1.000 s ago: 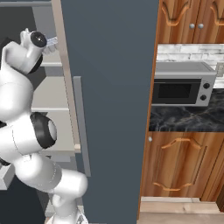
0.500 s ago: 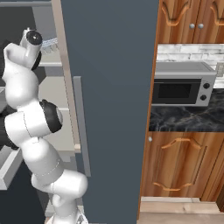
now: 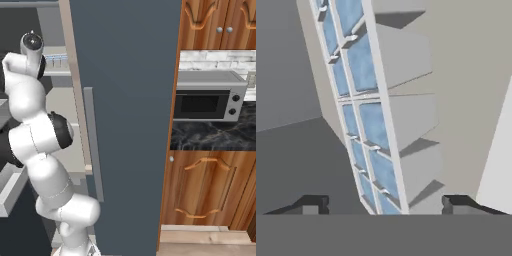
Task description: The ice cube tray has been filled with water. Take the tray and place it in the freezer to make ice. Close the freezer door after placing the tray.
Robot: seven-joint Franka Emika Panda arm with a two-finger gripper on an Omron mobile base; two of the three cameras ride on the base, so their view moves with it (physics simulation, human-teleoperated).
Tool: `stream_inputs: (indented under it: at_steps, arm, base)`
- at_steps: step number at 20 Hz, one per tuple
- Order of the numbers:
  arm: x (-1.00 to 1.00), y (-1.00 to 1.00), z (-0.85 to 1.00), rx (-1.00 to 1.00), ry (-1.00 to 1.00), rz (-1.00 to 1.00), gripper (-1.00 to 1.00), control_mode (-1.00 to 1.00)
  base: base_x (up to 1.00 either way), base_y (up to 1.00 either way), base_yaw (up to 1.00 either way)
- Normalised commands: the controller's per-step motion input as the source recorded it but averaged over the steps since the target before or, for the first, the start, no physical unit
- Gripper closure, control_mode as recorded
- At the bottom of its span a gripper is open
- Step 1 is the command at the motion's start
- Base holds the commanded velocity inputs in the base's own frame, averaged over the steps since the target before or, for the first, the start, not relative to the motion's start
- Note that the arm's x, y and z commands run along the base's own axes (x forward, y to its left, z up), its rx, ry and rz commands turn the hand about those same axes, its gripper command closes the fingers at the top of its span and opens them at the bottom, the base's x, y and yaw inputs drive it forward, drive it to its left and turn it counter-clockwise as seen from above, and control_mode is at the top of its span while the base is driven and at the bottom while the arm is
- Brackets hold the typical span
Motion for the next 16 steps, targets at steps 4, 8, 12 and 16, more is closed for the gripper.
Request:
stream_inputs:
  at_steps: [4,8,12,16]
  arm:
    - [-0.50,-0.15,0.09,0.00,0.00,-0.04,-1.00,-1.00]
    - [-0.46,-0.34,0.00,0.01,0.00,-0.07,-1.00,-1.00]
    - [-1.00,-0.69,0.09,0.09,0.00,-0.02,-1.00,-1.00]
    - [-1.00,-0.56,0.01,0.04,0.00,0.00,-1.00,-1.00]
  base:
    - [0.00,0.00,0.00]
    - [0.00,0.00,0.00]
    - [0.00,0.00,0.00]
    - [0.00,0.00,0.00]
